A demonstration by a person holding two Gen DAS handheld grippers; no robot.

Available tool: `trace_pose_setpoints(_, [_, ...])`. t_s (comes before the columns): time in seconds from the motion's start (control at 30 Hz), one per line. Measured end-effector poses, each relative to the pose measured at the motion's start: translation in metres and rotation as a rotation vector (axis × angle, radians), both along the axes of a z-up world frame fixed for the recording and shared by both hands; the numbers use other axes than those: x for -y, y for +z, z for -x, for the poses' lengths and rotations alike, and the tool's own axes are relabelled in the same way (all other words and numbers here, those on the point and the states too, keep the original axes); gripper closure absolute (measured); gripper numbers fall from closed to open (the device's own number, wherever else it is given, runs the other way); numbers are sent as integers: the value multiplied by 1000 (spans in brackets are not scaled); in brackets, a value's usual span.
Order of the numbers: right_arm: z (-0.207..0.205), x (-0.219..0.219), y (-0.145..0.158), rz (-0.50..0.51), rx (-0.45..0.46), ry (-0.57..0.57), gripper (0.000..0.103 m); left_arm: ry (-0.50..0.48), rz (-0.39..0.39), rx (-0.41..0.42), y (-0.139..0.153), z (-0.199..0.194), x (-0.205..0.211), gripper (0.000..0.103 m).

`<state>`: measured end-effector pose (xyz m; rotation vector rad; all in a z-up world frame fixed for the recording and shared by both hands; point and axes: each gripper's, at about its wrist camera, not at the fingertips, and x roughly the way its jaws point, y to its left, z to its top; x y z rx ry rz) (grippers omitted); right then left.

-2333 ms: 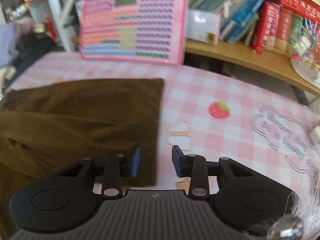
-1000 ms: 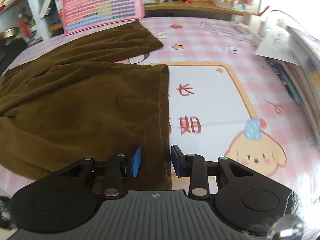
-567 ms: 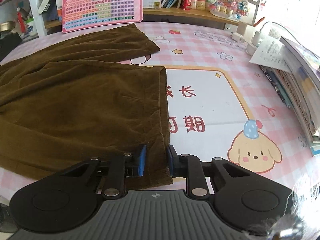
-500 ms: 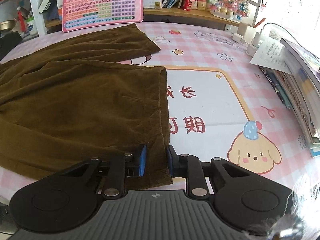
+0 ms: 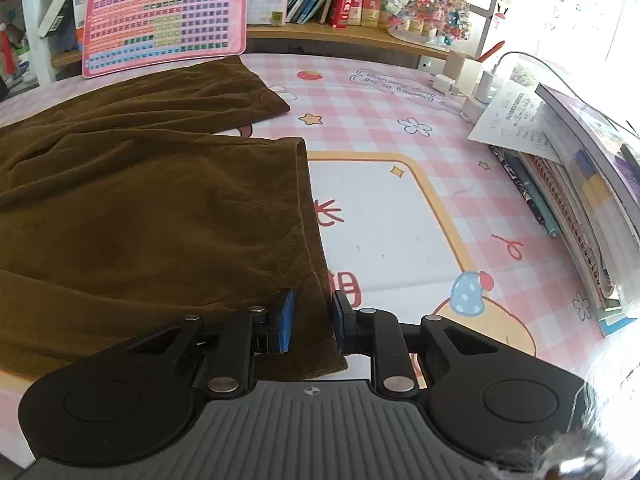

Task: Fold clothes

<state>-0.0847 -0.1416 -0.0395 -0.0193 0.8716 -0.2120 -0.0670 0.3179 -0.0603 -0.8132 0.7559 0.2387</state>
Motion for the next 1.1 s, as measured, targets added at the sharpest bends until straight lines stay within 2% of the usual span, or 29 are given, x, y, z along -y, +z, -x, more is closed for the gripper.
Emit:
trace_pose_setpoints(0.13, [-6,4,0,-5,1,-14,84,-24,-21,16,6,-9,4,92])
trace_pose_setpoints(0.33, [1,4,-1,-15,9,-24,84,-93,-150,260,66,12,24,93])
trace_pose_setpoints(0.37, [1,4,-1,-19,9,-27,84,-91,-165,255,67,11,21,93])
trace_pose_setpoints(0.5, [2,-1,-1,-40,7,-7,84,-55,-127,21,23,-11,2,93])
trace_pose_setpoints(0.6, [2,-3,-1,-34,5,0,84,-63,-160,16,15,-10,7,89])
trace_pose_setpoints(0.83, [3,-1,-1,-49,9,-13,83,-129,-163,9,15,-3,3,81])
trace_pose_setpoints(0.9, [6,0,0,-69,18,-27,80,-151,-218,25,24,3,8,70])
trace_pose_setpoints(1.03, [17,4,8,-106,57,-47,75,-221,-341,59,44,16,28,68])
trace_pose_setpoints(1.07, [21,3,11,-110,64,-47,74,-240,-364,68,48,18,35,65])
trace_pose_setpoints(1.1, [25,2,13,-115,72,-47,73,-257,-380,80,52,20,41,55])
